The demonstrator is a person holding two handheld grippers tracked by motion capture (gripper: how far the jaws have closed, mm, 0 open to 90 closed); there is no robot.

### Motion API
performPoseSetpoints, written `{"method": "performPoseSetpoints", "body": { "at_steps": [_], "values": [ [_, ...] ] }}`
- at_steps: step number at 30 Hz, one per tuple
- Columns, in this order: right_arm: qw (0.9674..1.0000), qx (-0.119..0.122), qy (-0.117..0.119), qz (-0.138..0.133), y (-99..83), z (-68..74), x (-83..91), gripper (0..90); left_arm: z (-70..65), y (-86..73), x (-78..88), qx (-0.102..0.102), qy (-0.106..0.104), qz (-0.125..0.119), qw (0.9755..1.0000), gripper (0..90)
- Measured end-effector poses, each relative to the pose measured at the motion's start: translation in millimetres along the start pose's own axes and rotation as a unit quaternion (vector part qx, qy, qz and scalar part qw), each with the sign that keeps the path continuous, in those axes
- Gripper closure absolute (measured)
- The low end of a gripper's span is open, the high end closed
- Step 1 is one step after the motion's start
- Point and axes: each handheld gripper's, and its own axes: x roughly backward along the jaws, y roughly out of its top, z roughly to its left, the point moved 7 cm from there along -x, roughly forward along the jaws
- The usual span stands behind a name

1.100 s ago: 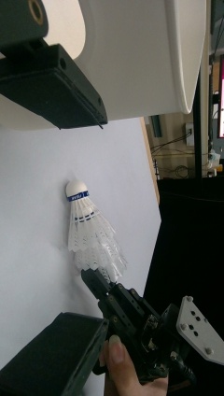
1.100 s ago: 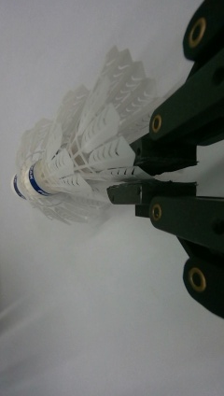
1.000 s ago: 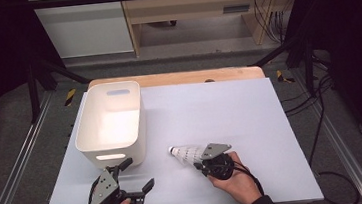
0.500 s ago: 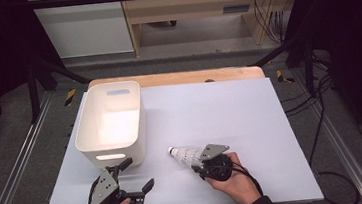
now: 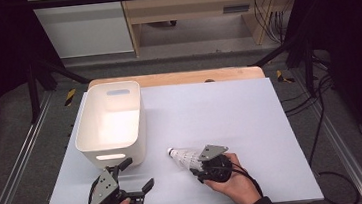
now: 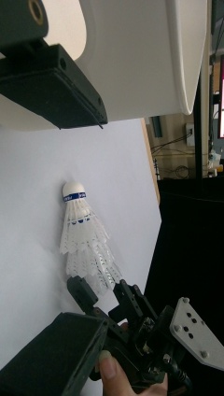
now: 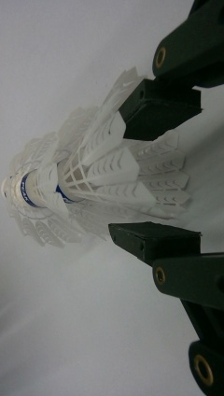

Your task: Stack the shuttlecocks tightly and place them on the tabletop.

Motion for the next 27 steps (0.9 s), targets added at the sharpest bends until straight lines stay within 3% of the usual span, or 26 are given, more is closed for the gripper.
{"method": "performPoseSetpoints", "body": {
  "at_steps": [27],
  "values": [
    [0.9999,-0.001,-0.004,0.012,-1.0,4.6,-3.5,31.4,1.0,0.2,0.5,0.001,0.001,-0.001,1.0,3.3]
  ]
}}
